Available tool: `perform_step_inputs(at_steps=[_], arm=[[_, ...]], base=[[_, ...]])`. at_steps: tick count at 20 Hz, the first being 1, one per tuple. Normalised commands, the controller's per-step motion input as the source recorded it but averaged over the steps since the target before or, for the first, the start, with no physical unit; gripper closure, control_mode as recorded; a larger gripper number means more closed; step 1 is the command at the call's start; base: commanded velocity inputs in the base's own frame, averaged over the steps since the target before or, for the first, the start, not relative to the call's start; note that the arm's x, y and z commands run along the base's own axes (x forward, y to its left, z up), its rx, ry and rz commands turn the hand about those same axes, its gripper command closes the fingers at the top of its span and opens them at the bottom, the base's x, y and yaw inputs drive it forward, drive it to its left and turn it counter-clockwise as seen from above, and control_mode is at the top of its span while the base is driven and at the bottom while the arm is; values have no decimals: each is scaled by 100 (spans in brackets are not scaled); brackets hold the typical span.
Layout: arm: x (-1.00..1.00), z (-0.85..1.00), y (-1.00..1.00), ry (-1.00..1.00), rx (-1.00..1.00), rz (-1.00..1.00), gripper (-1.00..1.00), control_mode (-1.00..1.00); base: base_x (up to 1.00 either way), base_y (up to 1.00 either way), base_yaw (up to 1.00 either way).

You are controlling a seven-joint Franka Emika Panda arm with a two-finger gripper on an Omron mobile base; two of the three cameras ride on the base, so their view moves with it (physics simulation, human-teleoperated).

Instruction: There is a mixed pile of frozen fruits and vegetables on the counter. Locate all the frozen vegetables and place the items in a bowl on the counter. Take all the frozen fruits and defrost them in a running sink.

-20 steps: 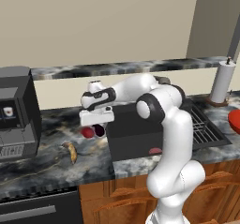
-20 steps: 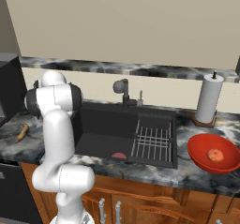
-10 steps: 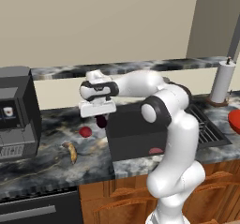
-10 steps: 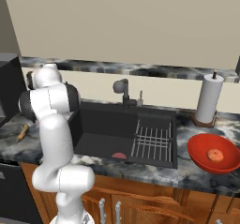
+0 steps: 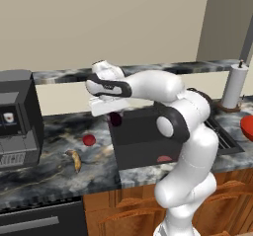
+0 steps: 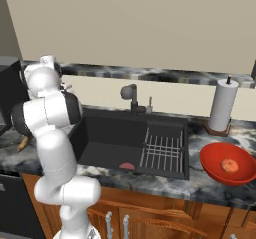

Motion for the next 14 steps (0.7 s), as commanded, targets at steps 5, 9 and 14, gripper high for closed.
perform_step_inputs(at_steps=[5,9,14], arm=[[-93,19,-55,-10,0,-2,100,-100],[-93,7,-50,-14,0,-1,100,-100],[-60,13,-65,-13,1,-2,100,-100]], base=[[0,0,0],[0,0,0],[0,0,0]])
